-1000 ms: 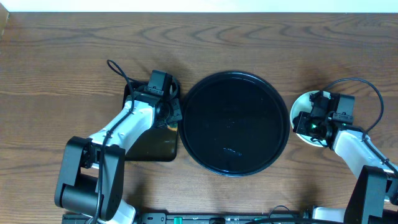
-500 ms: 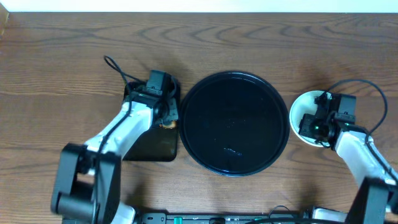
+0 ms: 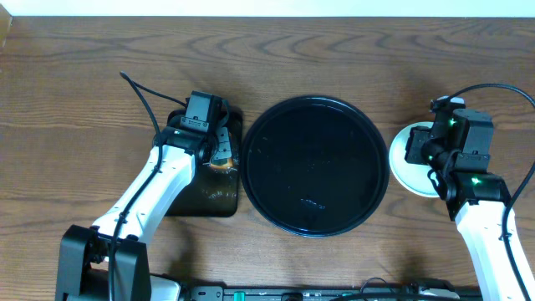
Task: Clean dirty plates on tray and stack at the side
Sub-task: 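Release the sponge in the rectangular tray and raise the left gripper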
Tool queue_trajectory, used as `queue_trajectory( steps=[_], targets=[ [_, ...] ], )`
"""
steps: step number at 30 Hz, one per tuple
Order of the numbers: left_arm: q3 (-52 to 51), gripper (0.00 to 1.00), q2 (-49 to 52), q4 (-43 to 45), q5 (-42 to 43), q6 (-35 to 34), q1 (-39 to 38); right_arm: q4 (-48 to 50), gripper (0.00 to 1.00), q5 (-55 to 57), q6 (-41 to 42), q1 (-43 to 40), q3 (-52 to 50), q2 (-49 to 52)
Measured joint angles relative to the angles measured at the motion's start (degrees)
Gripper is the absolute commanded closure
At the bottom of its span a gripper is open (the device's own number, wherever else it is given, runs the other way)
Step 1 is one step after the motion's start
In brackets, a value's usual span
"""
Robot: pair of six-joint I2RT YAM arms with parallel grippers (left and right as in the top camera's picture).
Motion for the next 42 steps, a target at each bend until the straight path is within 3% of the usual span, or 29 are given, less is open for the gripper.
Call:
queue_trajectory(
  steps=[5,9,11,13,14,23,29,35,42],
  targets=[
    [0.0,0.67,-1.11,-0.26,-0.35,0.22,0.0,-4.66,0.7,-1.44,-2.38,1.7,0.5,-0.63],
    [0.61,0.54,-5.92,-1.01,-0.66,1.03,0.04,-10.73,0.53,-2.64,-4.87,4.02,4.61,-0.61],
    [2.62,0.41,-7.91,-2.58,-1.07,1.6,0.11,-12.72,0.45,-3.15,-6.08,4.87,8.59,-0.55],
    [5.9,0.32,-9.44,-5.57,-1.75,1.73,0.26,-14.84,0.23,-3.78,-6.8,5.2,13.09,-0.44],
    [7.21,0.31,-9.9,-7.41,-1.86,1.9,0.42,-16.09,0.02,-4.13,-7.23,5.2,15.23,-0.39],
    [10.21,0.3,-18.95,-27.89,-3.58,-3.37,5.03,-32.28,0.01,-2.43,-7.98,5.2,21.7,-0.52],
    [8.17,0.25,-34.27,-29.03,-5.09,-2.84,6.14,-32.46,0.01,-1.11,-7.61,7.63,18.25,-5.38],
    [0.44,0.2,-50.16,-28.72,-3.69,-1.2,6.14,-24.96,0.01,2.16,-5.07,11.3,8.66,-19.61],
    [-6.6,0.18,-56.11,-28.76,-2.73,-0.7,6.14,-25.49,0.01,4.07,-3.48,12.0,1.36,-31.36]
  ],
)
